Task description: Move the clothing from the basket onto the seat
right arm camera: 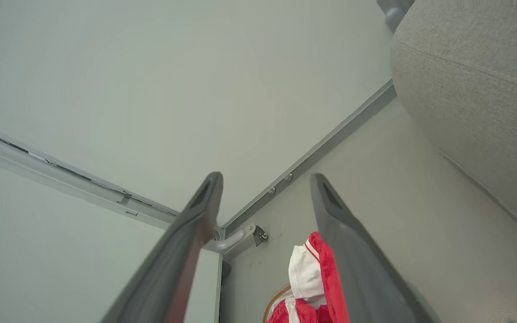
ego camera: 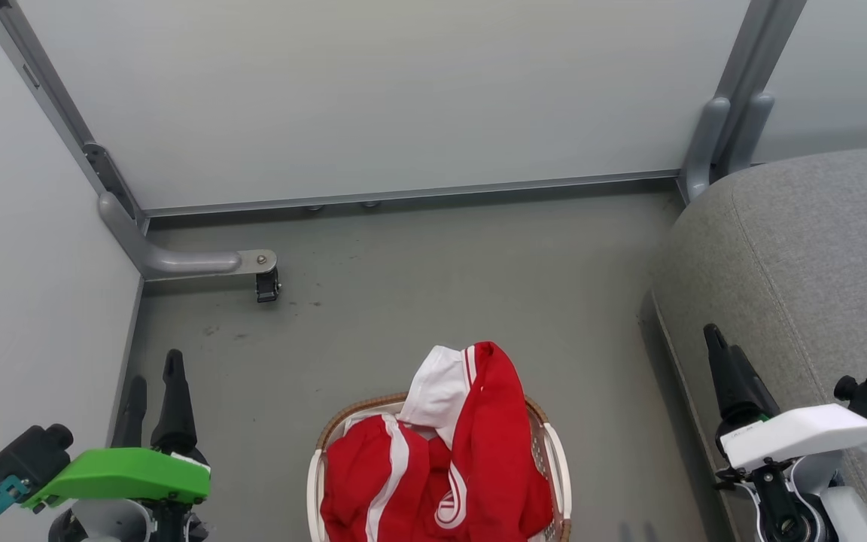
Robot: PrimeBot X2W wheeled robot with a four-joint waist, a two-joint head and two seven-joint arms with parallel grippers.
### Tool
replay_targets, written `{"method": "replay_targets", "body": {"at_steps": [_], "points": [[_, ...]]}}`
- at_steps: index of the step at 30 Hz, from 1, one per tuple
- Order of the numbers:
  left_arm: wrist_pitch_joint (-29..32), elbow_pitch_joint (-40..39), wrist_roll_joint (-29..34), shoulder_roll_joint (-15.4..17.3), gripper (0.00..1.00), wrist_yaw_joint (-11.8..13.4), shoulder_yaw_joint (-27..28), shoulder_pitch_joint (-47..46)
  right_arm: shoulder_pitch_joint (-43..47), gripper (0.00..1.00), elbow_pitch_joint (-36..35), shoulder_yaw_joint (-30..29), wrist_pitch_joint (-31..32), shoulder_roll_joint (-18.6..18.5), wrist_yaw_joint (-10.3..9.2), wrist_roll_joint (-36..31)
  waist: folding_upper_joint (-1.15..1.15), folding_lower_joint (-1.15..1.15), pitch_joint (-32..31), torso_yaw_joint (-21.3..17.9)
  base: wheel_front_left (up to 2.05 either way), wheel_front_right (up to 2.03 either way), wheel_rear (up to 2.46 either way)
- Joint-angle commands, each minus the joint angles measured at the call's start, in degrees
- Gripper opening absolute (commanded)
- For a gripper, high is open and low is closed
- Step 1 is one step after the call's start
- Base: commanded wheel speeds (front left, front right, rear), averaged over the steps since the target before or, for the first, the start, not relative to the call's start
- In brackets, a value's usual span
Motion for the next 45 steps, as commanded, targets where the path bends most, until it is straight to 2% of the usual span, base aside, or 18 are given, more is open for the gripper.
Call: {"method": "replay_targets", "body": {"at_steps": [1,20,45], "points": [[-0.7,-0.6,2.5,1.0,1.00,0.4,-0.3,-0.5,-1.3,1.00,-0.5,0.4,-0.7,-0.7,0.02,-2.0,0.00,0.00,0.1,0.0,0.00,0.00,0.00],[-4.0,-0.3,16.0,3.4,1.00,3.2,-3.9,0.1,-1.2,1.00,0.7,2.1,-4.0,-1.3,0.03,-17.2,0.00,0.00,0.2,-0.1,0.00,0.00,0.00],[-7.5,-0.9,30.0,5.2,1.00,5.2,-6.9,0.6,-1.6,1.00,1.7,3.8,-7.6,-2.1,0.03,-31.4,0.00,0.00,1.0,-0.2,0.00,0.00,0.00]]}}
